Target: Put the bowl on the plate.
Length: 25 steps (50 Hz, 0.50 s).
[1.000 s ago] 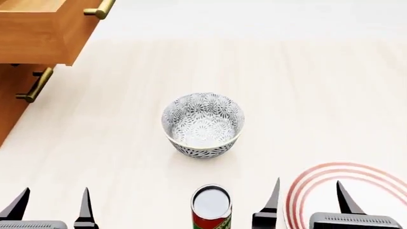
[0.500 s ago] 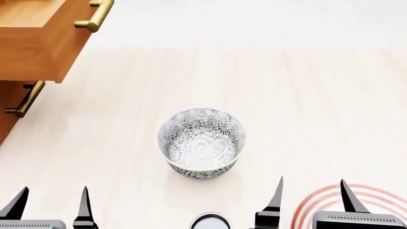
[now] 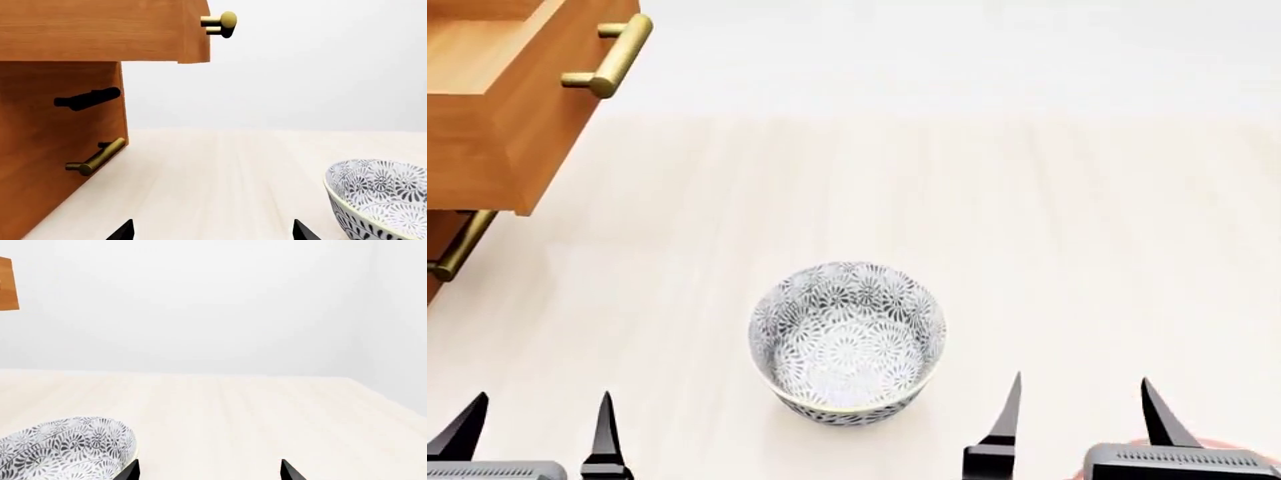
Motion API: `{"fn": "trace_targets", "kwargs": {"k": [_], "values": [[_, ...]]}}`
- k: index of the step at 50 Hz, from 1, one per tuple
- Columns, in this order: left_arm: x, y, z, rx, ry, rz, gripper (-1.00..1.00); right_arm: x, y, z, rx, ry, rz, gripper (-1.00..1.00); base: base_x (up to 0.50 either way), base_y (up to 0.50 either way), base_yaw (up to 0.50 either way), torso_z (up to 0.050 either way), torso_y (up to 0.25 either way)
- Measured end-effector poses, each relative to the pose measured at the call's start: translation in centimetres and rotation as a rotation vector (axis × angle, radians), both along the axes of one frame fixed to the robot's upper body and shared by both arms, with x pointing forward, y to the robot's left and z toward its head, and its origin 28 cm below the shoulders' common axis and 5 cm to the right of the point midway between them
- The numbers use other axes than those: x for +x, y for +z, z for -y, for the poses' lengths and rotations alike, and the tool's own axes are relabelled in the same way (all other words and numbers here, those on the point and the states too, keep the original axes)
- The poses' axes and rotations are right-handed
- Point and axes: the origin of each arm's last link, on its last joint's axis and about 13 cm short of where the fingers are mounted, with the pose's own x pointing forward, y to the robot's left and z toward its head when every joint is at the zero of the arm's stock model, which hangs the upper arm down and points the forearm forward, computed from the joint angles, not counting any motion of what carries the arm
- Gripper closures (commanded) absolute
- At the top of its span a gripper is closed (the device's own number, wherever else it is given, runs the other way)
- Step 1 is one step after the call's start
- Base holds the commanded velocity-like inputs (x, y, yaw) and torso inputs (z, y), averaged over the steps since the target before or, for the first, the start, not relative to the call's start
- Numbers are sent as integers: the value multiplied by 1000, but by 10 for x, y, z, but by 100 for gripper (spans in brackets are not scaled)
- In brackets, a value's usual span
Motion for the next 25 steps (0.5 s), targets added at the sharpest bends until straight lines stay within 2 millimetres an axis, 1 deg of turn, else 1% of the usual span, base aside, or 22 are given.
{"fn": "trace_targets", "kwargs": {"k": [15,25], "values": [[0,0,0,0,1,2,-100,0,-2,1,-1,-9,-13,-100,157,0,0,0,0],[0,1,0,0,1,3,-100,0,-2,1,-9,-18,-21,-100,0,0,0,0,0]]}}
